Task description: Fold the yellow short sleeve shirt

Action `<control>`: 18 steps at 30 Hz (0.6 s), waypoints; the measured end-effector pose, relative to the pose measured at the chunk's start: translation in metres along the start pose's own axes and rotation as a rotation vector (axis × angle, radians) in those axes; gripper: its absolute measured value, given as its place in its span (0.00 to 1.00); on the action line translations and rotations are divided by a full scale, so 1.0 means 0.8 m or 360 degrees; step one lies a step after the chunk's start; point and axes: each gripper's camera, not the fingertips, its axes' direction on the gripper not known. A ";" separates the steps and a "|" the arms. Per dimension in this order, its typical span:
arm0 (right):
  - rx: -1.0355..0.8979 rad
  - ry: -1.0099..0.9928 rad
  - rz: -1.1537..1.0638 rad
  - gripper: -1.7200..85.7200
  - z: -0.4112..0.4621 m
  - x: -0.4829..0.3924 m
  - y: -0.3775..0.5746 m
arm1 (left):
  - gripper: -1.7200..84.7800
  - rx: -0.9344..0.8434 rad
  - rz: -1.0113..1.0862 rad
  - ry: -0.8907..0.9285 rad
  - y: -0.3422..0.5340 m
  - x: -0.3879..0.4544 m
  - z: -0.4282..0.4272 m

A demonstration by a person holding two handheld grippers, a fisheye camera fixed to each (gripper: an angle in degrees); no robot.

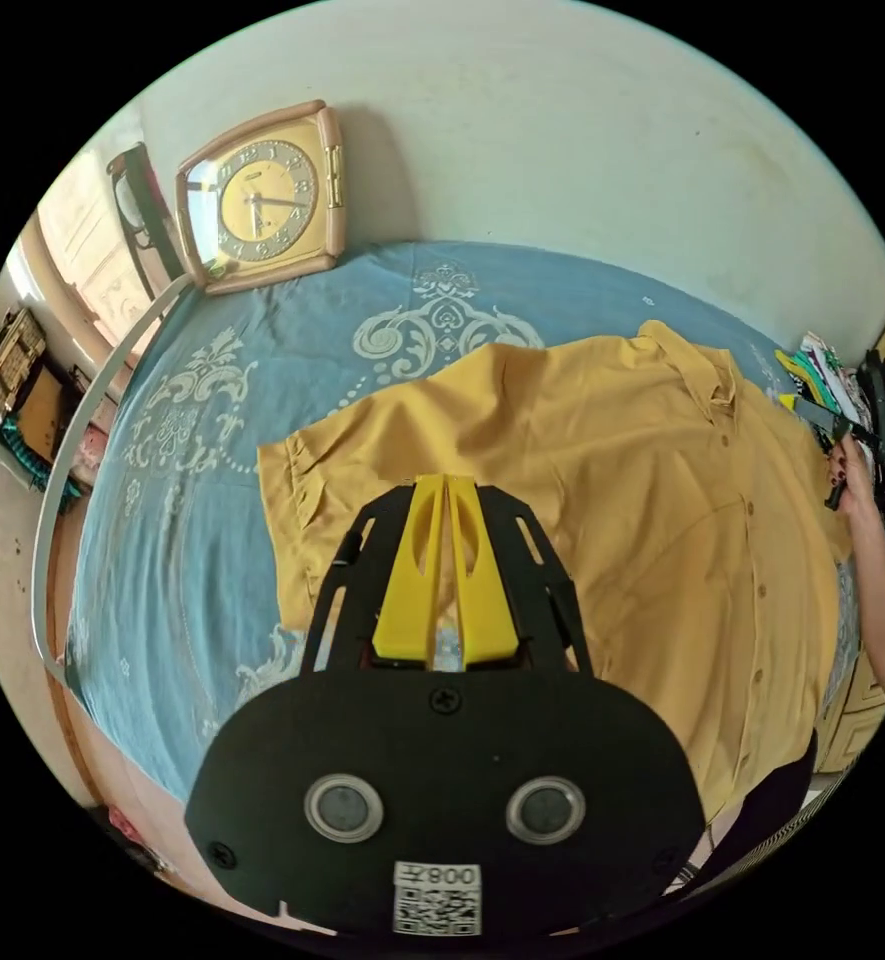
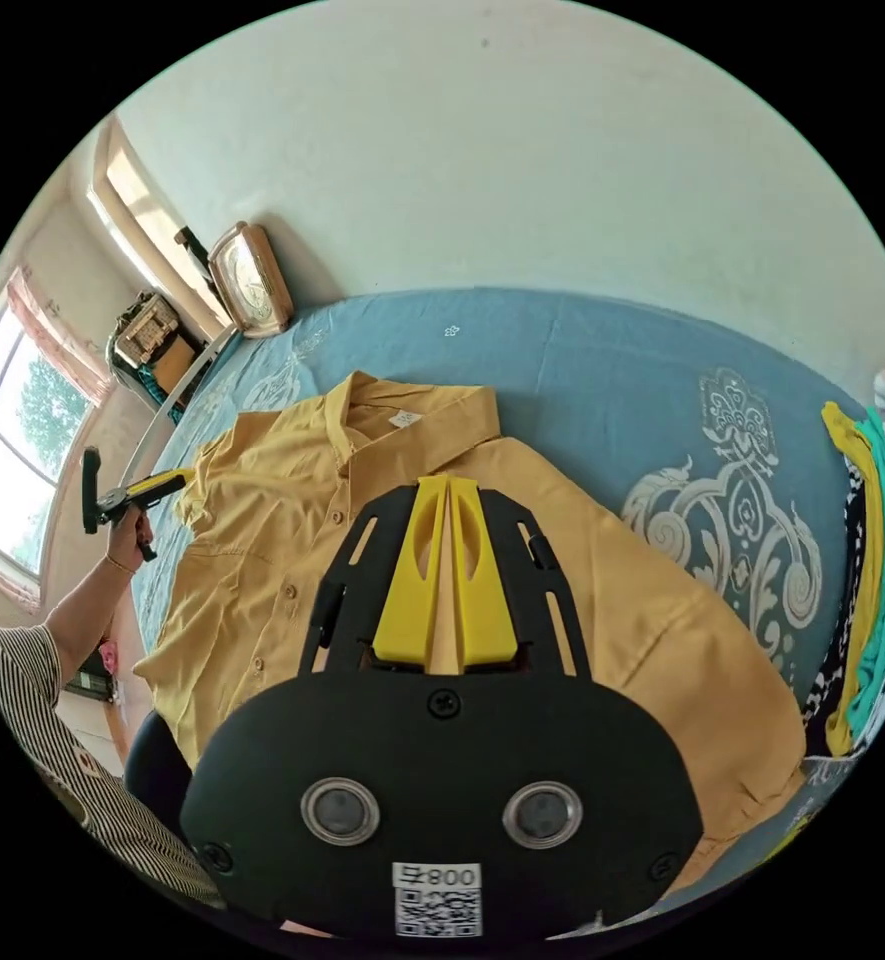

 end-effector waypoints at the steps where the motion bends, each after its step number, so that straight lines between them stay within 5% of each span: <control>1: 0.0022 -0.0024 0.0025 0.02 -0.024 0.011 0.020 | 0.02 -0.0054 -0.0032 -0.0031 0.015 -0.012 0.001; 4: 0.0031 0.0003 0.0094 0.02 -0.077 0.040 0.080 | 0.02 -0.0251 -0.0076 -0.0144 0.050 -0.043 0.017; 8: -0.0035 0.0171 0.0233 0.02 -0.128 0.070 0.168 | 0.02 -0.0177 -0.0192 -0.0094 0.077 -0.065 -0.012; 13: -0.0131 0.0314 0.0301 0.02 -0.142 0.079 0.225 | 0.02 -0.0029 0.0124 0.0015 0.068 0.003 -0.038; 18: -0.0149 0.0293 0.0293 0.02 -0.157 0.095 0.228 | 0.02 -0.0213 0.0226 -0.0089 0.072 0.010 -0.011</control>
